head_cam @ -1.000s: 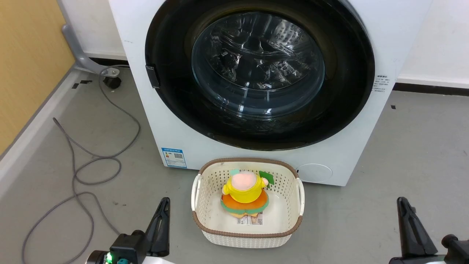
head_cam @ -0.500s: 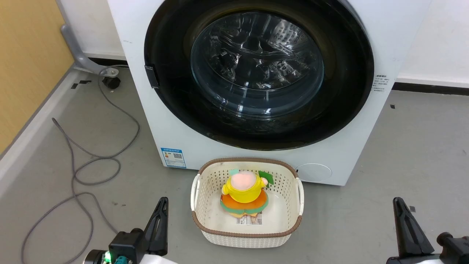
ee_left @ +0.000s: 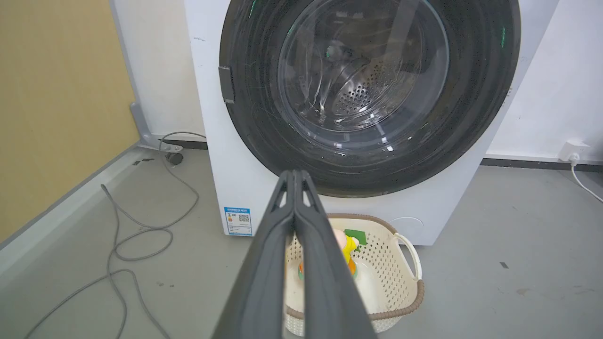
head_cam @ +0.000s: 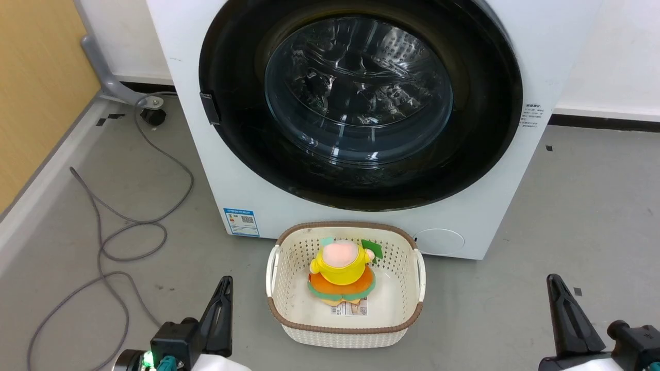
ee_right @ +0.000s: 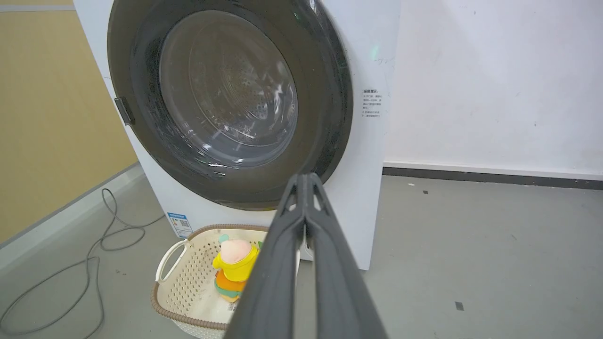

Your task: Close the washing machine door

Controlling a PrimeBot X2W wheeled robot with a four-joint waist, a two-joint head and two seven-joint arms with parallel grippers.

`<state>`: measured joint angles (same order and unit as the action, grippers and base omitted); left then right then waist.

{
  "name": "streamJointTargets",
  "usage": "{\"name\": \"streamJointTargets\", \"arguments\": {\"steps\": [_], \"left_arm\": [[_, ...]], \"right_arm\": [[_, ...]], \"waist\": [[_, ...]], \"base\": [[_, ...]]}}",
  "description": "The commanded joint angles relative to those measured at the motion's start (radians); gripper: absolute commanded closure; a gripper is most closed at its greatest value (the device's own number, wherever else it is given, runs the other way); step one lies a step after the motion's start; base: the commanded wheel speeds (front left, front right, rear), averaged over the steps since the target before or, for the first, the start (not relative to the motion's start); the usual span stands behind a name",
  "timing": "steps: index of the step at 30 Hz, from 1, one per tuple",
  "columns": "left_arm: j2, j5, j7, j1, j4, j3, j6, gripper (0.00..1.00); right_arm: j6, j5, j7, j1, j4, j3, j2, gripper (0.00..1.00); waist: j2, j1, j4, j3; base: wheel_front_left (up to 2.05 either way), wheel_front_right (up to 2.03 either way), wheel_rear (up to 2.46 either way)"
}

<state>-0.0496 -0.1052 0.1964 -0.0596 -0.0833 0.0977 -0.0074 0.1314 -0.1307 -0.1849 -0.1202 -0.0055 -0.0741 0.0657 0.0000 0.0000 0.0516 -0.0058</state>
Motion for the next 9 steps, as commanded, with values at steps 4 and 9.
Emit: {"name": "streamJointTargets", "arguments": {"steps": [4, 9], "left_arm": [[0.0, 0.013, -0.011, 0.015, 0.008, -0.007, 0.002, 1.0], [0.0, 0.018, -0.021, 0.018, 0.013, -0.012, 0.002, 1.0]], "right_arm": [[0.0, 0.016, 0.011, 0.019, 0.001, 0.006, -0.004, 1.0], [0.0, 0.022, 0.02, 0.025, 0.002, 0.01, -0.005, 1.0]], "waist": [[0.0, 0.0, -0.002, 0.0], [0.0, 0.0, -0.005, 0.001]], "base": [[0.0, 0.0, 0.0], [0.0, 0.0, 0.0]]}}
